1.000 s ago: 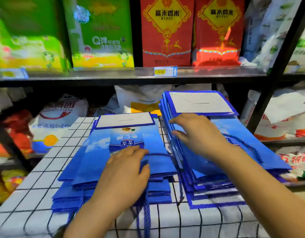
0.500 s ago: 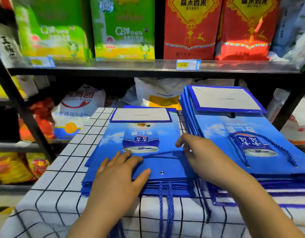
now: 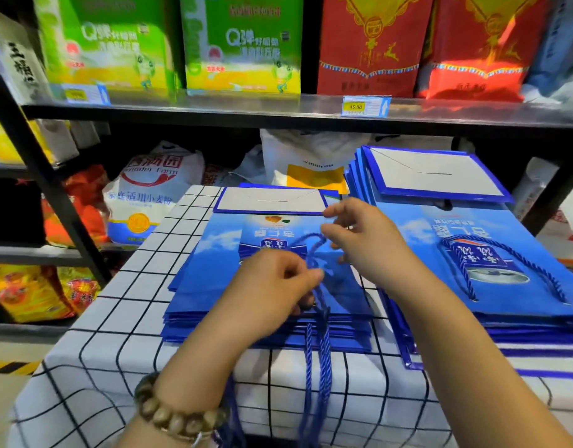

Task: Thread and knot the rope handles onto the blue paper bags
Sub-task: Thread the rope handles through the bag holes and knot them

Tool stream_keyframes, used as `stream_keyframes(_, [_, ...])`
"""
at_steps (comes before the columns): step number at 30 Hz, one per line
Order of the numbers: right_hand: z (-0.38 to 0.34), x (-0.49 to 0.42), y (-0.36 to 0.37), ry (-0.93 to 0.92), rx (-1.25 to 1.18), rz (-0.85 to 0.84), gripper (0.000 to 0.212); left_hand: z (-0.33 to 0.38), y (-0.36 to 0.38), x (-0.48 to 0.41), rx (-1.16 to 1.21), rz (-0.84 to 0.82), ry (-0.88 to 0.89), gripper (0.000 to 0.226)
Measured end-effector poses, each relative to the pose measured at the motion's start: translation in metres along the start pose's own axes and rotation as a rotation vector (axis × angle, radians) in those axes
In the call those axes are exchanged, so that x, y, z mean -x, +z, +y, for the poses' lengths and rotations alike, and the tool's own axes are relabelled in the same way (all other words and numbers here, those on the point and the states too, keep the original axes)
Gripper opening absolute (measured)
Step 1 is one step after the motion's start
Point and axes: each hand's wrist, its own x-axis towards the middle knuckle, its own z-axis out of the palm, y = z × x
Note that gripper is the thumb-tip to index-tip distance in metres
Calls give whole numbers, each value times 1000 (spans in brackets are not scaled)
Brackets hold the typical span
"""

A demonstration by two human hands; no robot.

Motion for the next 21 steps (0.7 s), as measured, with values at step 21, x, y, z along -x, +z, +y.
stream_keyframes(21, [23,34,7,66,-100,-152,16,-17,-13,13,-557,-33,114,48])
